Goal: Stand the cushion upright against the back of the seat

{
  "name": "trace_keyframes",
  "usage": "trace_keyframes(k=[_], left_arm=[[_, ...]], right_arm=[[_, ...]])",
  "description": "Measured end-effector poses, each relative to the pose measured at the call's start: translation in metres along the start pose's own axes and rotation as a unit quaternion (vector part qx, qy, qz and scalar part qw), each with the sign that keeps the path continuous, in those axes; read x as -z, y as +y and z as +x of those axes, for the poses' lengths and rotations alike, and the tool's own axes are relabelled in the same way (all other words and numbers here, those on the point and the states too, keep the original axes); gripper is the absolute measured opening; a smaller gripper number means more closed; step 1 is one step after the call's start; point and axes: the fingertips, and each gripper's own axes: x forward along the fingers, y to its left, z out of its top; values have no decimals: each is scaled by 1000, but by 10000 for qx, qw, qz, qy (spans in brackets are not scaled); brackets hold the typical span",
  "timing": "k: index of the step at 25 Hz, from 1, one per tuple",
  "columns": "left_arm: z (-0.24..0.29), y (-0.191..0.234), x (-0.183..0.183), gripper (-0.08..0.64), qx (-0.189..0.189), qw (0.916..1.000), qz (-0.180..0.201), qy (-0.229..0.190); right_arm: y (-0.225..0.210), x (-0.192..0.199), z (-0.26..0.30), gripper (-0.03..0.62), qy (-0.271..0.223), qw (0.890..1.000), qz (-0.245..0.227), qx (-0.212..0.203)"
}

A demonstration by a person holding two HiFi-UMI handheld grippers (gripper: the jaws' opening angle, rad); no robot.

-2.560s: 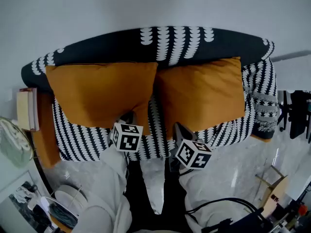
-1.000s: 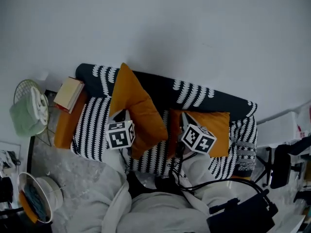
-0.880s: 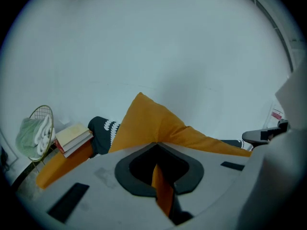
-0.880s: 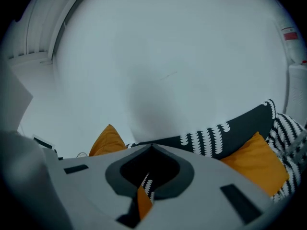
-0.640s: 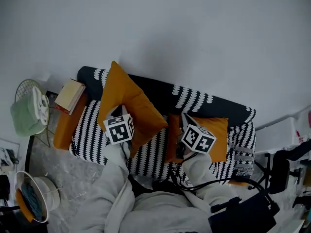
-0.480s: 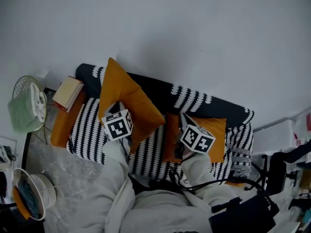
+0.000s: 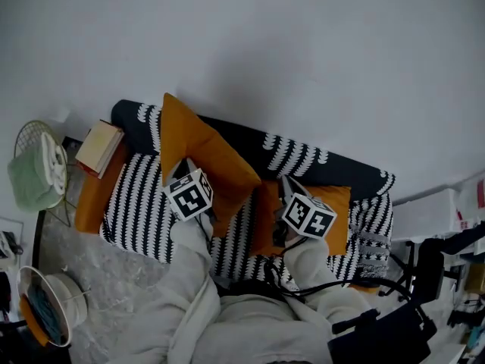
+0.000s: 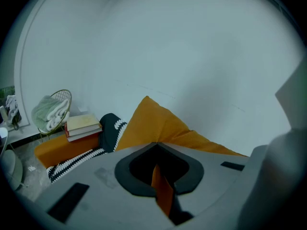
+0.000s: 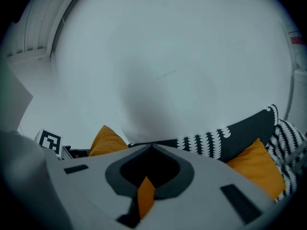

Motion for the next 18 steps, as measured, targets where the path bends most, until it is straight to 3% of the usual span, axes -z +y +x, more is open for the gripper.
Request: trace_keyframes(k=[7, 11, 16, 18], left_arm=[[52, -5, 8, 9, -159, 9994, 35, 321], [80, -9, 20, 9, -8, 9979, 22, 648], [110, -27, 18, 9, 172, 9972, 240, 684], [117, -28, 7, 9, 171, 9982, 275, 502]], right_arm=[[-33, 6, 11, 61, 138, 9986, 337, 383], [-53, 19, 6, 61, 230, 9955, 545, 736], [-73, 31, -2, 61, 241, 9902, 829, 1097], [-79, 35, -6, 61, 234, 9882, 907, 1212]])
